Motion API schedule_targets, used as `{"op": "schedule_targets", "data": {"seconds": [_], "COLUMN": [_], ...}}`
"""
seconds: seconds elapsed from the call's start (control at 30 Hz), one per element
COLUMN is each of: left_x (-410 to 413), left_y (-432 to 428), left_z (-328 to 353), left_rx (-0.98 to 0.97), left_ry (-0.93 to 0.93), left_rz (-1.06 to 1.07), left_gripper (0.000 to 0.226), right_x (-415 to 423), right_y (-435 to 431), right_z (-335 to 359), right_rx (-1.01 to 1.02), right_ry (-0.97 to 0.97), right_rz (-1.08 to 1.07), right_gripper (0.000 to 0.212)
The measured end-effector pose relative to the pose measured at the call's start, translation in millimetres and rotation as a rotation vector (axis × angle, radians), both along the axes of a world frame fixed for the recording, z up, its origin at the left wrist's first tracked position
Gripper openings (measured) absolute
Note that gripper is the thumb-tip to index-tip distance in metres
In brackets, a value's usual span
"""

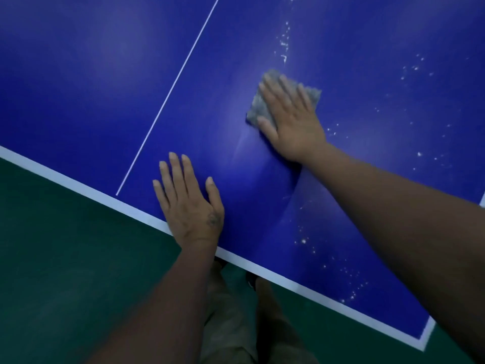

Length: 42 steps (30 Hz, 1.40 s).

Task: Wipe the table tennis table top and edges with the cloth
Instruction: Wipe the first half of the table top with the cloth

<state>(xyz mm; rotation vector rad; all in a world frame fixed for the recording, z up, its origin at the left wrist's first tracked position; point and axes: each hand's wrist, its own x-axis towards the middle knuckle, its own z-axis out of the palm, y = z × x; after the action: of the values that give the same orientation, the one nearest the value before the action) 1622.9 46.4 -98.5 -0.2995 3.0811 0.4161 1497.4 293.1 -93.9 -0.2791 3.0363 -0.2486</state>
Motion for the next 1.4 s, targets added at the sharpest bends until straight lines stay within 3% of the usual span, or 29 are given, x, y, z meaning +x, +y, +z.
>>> {"op": "schedule_targets", "data": {"seconds": [0.17,0.23,0.47,0.63,0.73,0.87,1.0,1.23,1.4], "left_x": [-0.7,0.0,-0.2,0.6,1.2,0.5,0.1,0.3,0.2], "left_y": [-1.0,1.1,-0.3,0.1,-0.6,-0.8,-1.2,-2.5,-3.8], "left_z": [-9.0,-7.3,-2.9,-3.1,-3.8,-4.5,-5.5,-6.8,-8.1], "left_rx": [-0.054,-0.049,-0.06,-0.06,-0.069,-0.081,-0.075,-0.08,-0.077], "left_ry": [0.038,0.047,0.03,0.035,0.042,0.042,0.05,0.034,0.009], "left_rz": [-0.012,-0.013,-0.017,-0.015,-0.006,-0.008,-0.006,0.003,0.008], "left_gripper": [0.067,0.066,0.065,0.065,0.065,0.065,0.064,0.065,0.066], "right_x": [-14.1,18.3,169.1,120.5,60.6,-6.0,18.7,178.1,129.6], "right_y": [-28.2,-49.0,-59.8,1.7,36.8,50.4,0.7,-51.6,12.0], "right_z": [4.4,6.4,-1.4,-7.3,-8.4,-0.8,5.5,0.1,-3.4], "right_rx": [-0.01,-0.028,-0.063,-0.055,-0.026,-0.012,-0.071,-0.109,-0.11], "right_ry": [-0.055,-0.042,-0.077,-0.007,0.073,-0.033,-0.072,-0.076,-0.033], "right_rz": [-0.35,-0.372,0.027,0.309,0.136,-0.171,-0.332,0.035,0.238], "right_gripper": [0.069,0.069,0.073,0.069,0.063,0.07,0.072,0.071,0.066]}}
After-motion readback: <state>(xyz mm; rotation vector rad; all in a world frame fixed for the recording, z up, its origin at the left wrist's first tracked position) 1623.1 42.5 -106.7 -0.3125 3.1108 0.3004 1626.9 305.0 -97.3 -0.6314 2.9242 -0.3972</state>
